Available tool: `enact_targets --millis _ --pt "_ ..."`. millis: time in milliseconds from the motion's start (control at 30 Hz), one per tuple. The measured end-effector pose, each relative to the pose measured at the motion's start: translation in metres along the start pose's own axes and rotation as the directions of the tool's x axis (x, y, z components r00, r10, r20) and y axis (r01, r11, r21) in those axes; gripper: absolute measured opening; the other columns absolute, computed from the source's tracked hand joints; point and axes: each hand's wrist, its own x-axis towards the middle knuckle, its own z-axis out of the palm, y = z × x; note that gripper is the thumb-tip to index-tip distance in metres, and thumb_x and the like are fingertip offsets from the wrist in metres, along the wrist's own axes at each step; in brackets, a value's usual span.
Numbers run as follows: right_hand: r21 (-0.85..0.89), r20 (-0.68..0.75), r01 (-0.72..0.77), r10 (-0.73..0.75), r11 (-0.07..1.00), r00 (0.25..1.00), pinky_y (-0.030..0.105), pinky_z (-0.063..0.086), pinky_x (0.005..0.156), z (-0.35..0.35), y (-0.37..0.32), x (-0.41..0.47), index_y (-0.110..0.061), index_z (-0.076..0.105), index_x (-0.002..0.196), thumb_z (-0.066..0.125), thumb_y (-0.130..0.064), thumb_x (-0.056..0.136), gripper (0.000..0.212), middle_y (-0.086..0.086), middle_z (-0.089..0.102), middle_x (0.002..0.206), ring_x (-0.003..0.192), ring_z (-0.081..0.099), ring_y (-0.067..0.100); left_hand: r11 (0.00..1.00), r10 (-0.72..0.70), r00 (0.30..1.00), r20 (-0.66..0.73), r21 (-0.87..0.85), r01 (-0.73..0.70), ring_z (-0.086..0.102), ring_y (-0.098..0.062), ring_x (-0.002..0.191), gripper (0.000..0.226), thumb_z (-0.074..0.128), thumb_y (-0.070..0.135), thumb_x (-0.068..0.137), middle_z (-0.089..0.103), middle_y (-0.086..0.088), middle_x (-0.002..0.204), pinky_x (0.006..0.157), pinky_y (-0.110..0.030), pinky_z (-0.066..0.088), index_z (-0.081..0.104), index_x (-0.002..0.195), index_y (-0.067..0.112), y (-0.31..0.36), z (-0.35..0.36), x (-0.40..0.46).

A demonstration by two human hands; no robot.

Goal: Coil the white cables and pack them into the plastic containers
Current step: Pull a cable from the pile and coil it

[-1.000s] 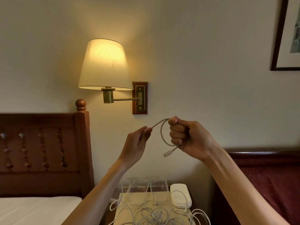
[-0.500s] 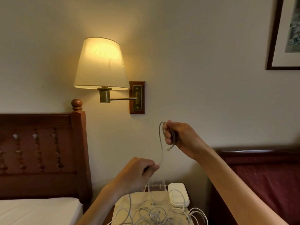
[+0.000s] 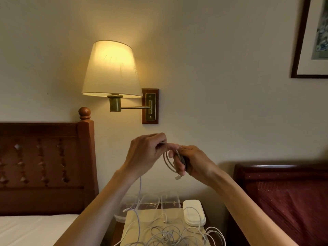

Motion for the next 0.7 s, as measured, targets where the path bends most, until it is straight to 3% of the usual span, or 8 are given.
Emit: enact_targets --millis 133,267,367,433,500,567,633,700 --pt "0.255 0.044 -0.03 0.019 0.966 0.999 0.023 0.041 0.052 0.0 -0.008 -0.007 -0.008 0.054 0.081 0.03 -0.022 0.106 0.037 0.002 0.043 0.056 0.05 0.041 0.014 0.949 -0.157 0.988 0.007 -0.277 0.153 0.045 -0.013 0.05 0.05 0.05 0.058 0.091 0.047 0.005 0.053 0.05 -0.035 0.04 0.054 0.067 0.014 -0.006 0.016 -0.002" --pt "0.481 0.13 -0.108 0.05 0.87 0.99 0.021 0.04 0.048 -0.006 -0.025 -0.017 -0.013 0.049 0.073 0.032 -0.022 0.102 0.034 0.0 0.04 0.057 0.049 0.038 0.011 0.771 -0.274 0.957 0.095 -0.573 0.278 0.038 -0.011 0.053 0.049 0.042 0.055 0.094 0.042 0.001 0.056 0.053 -0.026 0.032 0.053 0.067 0.015 -0.003 0.03 -0.02" --pt "0.562 0.099 -0.089 0.04 0.822 0.994 0.018 0.025 0.042 -0.015 -0.041 -0.021 -0.015 0.048 0.074 0.034 -0.021 0.101 0.031 -0.008 0.026 0.053 0.043 0.023 0.006 0.671 -0.371 0.914 0.163 -0.634 0.385 0.035 -0.007 0.055 0.038 0.042 0.052 0.094 0.04 0.007 0.058 0.054 -0.021 0.029 0.048 0.065 0.028 -0.008 0.052 -0.053" --pt "0.607 0.014 -0.035 0.034 0.794 0.999 0.018 0.021 0.041 -0.022 -0.048 -0.019 -0.014 0.049 0.075 0.037 -0.021 0.1 0.029 -0.009 0.019 0.054 0.042 0.018 0.005 0.639 -0.441 0.876 0.197 -0.616 0.46 0.036 -0.006 0.056 0.046 0.039 0.066 0.091 0.041 0.007 0.059 0.055 -0.023 0.029 0.048 0.064 0.03 -0.014 0.069 -0.079" --pt "0.578 -0.073 0.017 0.031 0.816 0.997 0.018 0.027 0.041 -0.028 -0.05 -0.013 -0.013 0.051 0.076 0.038 -0.022 0.102 0.03 -0.008 0.025 0.054 0.041 0.025 0.006 0.645 -0.485 0.839 0.246 -0.547 0.533 0.038 -0.005 0.058 0.052 0.035 0.076 0.085 0.044 0.009 0.06 0.056 -0.026 0.031 0.05 0.066 0.03 -0.016 0.081 -0.095" --pt "0.466 -0.163 0.06 0.019 0.883 0.986 0.019 0.036 0.045 -0.031 -0.044 -0.004 -0.012 0.052 0.08 0.035 -0.022 0.104 0.031 -0.005 0.037 0.055 0.044 0.036 0.008 0.727 -0.422 0.837 0.348 -0.422 0.542 0.04 -0.004 0.056 0.049 0.034 0.069 0.09 0.047 0.012 0.058 0.057 -0.034 0.034 0.051 0.067 0.029 -0.007 0.078 -0.095" --pt "0.262 -0.241 0.108 -0.043 0.959 0.97 0.022 0.045 0.053 -0.029 -0.033 0.006 -0.009 0.055 0.083 0.035 -0.022 0.106 0.033 0.001 0.05 0.061 0.051 0.049 0.013 0.862 -0.235 0.844 0.482 -0.299 0.41 0.039 -0.009 0.05 0.048 0.039 0.052 0.097 0.047 0.005 0.054 0.056 -0.038 0.036 0.048 0.065 0.019 0.01 0.064 -0.08" --pt "-0.039 -0.28 0.128 -0.134 0.991 0.951 0.027 0.051 0.06 -0.022 -0.021 0.014 -0.005 0.059 0.086 0.038 -0.021 0.105 0.033 0.007 0.062 0.067 0.059 0.061 0.019 0.946 -0.054 0.879 0.474 -0.259 0.197 0.041 -0.017 0.045 0.05 0.041 0.046 0.1 0.047 -0.002 0.051 0.052 -0.031 0.034 0.047 0.064 0.013 0.026 0.044 -0.058"
